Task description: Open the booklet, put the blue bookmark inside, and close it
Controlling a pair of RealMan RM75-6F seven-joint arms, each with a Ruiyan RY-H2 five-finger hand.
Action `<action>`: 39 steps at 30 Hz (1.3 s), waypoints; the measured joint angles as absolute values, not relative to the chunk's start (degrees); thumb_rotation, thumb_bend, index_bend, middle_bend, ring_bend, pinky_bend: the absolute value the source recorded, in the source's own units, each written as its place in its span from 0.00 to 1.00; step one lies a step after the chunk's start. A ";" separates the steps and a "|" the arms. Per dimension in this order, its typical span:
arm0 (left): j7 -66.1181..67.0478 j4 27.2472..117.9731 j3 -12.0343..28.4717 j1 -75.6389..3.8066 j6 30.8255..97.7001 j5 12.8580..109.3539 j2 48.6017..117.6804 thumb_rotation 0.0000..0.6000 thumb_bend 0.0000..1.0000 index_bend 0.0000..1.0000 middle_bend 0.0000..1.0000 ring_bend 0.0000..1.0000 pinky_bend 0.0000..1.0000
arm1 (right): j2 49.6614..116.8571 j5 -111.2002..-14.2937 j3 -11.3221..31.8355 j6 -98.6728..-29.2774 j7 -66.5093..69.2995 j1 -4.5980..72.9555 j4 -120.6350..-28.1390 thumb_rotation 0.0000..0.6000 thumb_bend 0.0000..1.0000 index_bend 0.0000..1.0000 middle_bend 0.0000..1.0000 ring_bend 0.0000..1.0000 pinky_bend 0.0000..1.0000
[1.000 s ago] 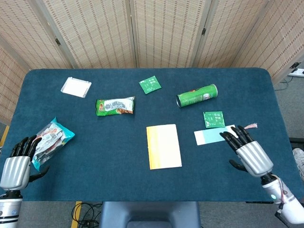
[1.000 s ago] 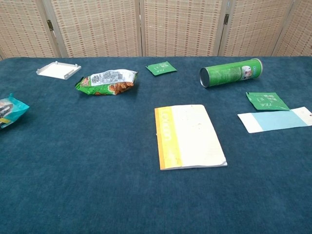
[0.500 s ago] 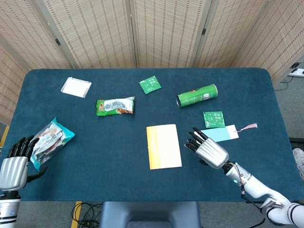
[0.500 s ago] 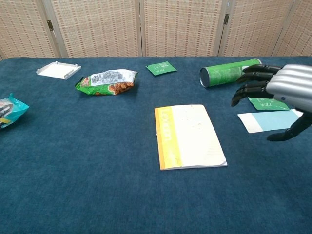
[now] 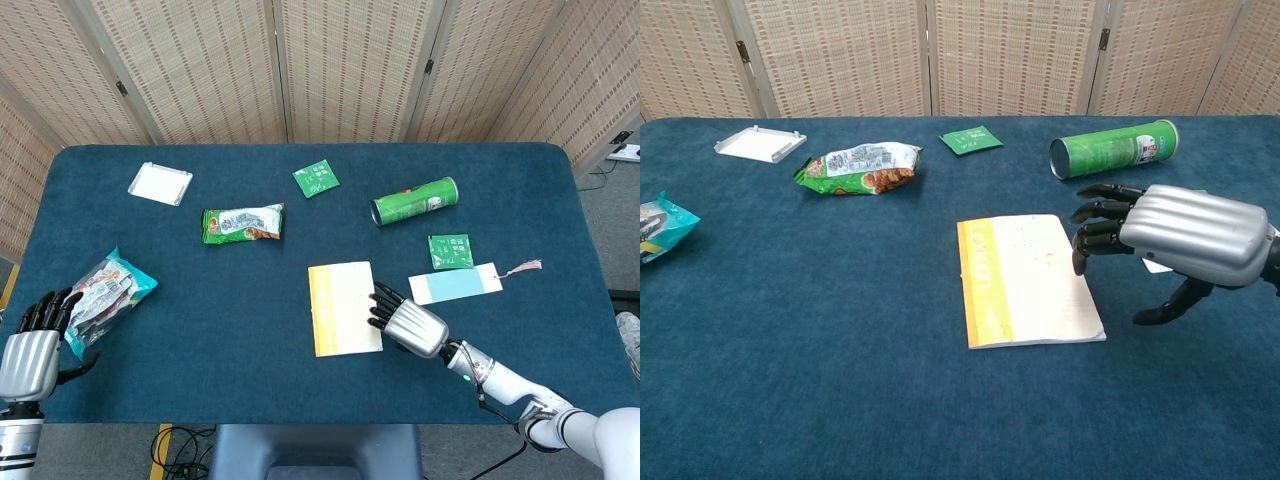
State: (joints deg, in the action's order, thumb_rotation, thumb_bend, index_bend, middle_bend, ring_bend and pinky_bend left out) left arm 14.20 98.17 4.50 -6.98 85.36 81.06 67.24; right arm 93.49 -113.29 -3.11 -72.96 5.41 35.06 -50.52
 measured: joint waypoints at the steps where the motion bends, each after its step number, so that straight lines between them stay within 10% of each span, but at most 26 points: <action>1: 14.20 98.15 4.51 -6.97 85.33 81.01 67.22 1.00 0.24 0.15 0.11 0.09 0.16 | 94.27 -113.35 -3.38 -73.52 5.77 35.26 -49.16 1.00 0.00 0.40 0.35 0.17 0.09; 39: 13.14 98.55 4.51 -6.86 84.52 80.32 66.53 1.00 0.24 0.15 0.11 0.09 0.16 | 106.96 -110.83 -9.46 -79.59 14.13 39.55 -26.18 1.00 0.04 0.40 0.35 0.17 0.09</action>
